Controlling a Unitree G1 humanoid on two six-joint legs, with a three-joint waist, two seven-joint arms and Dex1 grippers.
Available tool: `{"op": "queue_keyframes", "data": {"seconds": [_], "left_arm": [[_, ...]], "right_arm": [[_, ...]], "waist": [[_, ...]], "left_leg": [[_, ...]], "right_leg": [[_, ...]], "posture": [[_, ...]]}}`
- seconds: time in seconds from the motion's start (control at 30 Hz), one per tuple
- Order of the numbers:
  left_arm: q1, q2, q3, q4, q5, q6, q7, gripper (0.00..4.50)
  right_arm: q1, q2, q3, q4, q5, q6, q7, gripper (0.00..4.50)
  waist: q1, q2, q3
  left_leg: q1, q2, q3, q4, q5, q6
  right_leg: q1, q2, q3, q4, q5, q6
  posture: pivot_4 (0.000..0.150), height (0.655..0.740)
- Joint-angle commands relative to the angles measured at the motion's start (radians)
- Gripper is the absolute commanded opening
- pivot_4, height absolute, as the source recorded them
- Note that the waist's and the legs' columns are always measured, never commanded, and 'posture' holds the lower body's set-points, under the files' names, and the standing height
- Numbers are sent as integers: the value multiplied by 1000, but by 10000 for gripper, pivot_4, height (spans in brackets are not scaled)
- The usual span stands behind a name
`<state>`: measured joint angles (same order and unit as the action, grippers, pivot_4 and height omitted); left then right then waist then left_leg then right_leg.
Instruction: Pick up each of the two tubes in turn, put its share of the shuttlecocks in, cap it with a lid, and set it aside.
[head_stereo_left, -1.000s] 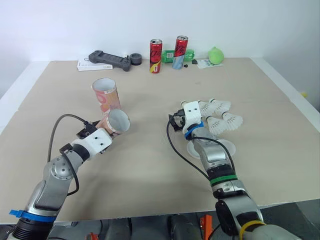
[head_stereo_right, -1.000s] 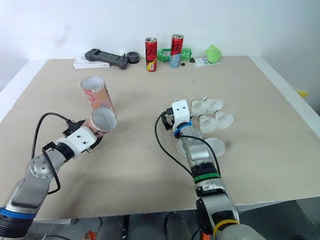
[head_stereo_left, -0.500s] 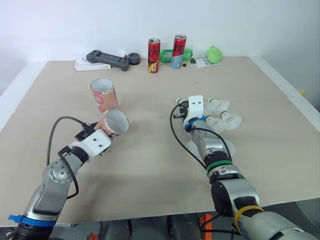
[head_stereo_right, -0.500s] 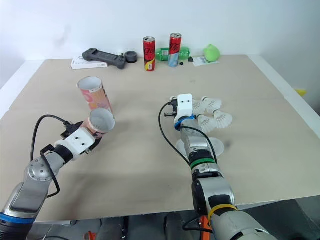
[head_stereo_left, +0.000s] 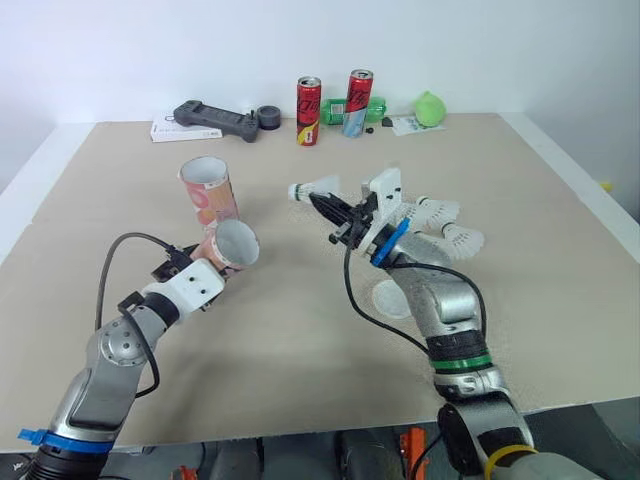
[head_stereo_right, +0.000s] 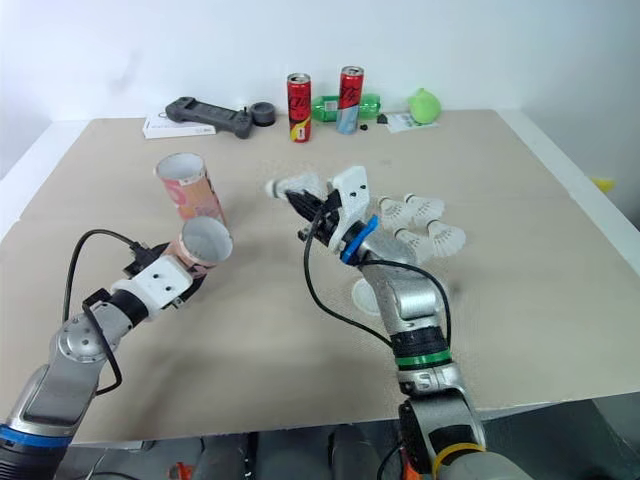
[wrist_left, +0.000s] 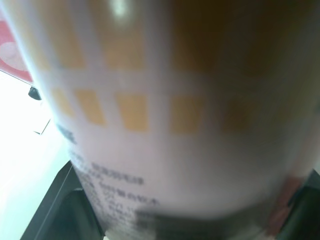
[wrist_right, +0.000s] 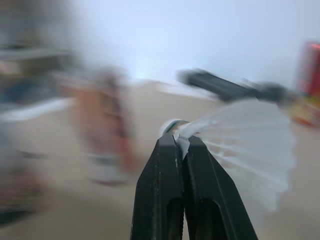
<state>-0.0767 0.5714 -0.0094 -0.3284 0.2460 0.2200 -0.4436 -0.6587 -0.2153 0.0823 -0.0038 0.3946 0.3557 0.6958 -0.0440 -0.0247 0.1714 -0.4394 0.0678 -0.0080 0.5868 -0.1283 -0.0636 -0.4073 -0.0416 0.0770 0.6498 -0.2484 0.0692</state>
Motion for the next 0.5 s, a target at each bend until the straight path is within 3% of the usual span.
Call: {"op": "queue_keyframes", "data": {"seconds": [0.03,0.2,0.5], "left_arm": [[1,-4,-29,1,-2,1,-18,33066],[-6,-6,-31,7,-2,3,-18,33066],[-11,-12,-39,9,0,6,-15,33066]], "right_arm": [[-18,-56,8,-166,115,103,111,1156],[-56,-135,50,-265,149,180,198,1156],[-54,-93,266,-155,-102,13,170,1156]], "waist": [[0,0,0],[0,0,0],[2,0,0]], "left_leg": [[0,0,0,0,0,0],[0,0,0,0,0,0],[0,0,0,1,0,0]], "right_leg": [[0,0,0,0,0,0],[0,0,0,0,0,0],[0,0,0,0,0,0]], "posture": [[1500,7400],[1500,7400],[1500,7400]]}}
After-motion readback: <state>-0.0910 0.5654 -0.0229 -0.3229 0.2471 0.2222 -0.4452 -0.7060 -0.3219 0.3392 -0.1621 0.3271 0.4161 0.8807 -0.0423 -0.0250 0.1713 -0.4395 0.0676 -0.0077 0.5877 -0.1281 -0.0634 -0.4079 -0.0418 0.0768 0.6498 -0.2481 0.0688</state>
